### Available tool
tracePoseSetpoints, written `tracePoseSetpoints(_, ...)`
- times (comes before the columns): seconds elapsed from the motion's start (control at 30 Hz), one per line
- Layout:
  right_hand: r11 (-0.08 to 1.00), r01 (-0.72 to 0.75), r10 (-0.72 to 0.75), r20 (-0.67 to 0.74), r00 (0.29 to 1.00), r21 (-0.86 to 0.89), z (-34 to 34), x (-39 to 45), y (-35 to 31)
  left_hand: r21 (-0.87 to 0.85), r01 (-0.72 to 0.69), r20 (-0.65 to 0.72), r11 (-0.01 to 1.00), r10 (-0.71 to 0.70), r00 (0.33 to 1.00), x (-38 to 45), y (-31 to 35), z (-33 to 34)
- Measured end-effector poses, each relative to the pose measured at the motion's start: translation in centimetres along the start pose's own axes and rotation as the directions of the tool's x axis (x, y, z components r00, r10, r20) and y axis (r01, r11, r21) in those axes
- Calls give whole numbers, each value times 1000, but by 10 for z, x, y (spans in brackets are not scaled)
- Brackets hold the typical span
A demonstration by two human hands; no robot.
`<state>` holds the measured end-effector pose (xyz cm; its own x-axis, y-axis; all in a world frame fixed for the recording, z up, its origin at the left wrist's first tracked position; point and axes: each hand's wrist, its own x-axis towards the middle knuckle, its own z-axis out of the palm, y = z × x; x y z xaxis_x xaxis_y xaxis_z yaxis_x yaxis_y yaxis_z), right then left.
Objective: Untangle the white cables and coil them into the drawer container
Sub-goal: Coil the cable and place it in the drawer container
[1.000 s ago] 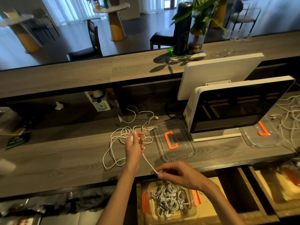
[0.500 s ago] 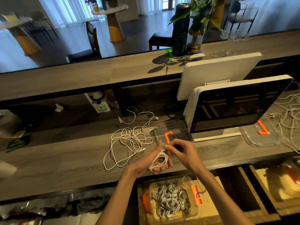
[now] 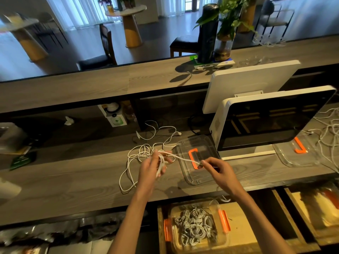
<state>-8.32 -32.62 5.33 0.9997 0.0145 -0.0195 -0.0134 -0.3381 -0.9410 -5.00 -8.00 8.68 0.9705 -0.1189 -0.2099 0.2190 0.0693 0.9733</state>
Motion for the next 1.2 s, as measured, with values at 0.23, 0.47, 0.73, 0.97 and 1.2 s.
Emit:
tracePoseSetpoints(0.23, 996, -18, 16, 17, 1000, 90, 5, -14, 6, -236, 5, -115, 972, -33, 993, -1, 5, -12)
tracePoseSetpoints(0.47, 992, -83, 70, 136, 988, 93, 32, -27, 8, -723, 50, -116, 689, -193, 974, 14, 6, -4)
tracePoseSetpoints(0.73, 976, 97, 8, 485, 875, -192, 35, -34, -17, -220, -39, -296, 975, -28, 955, 17, -8, 6)
tracePoseSetpoints(0.97, 978, 193, -137, 469, 873, -73, 29, -27, -51, 374, 18, -80, 927, 12, 997, 17, -14, 14)
tracePoseSetpoints(1.2, 982, 172, -162, 138, 977, -72, 23, -11, -47, 329, 323, 288, 887, -420, 861, -3, 0, 14)
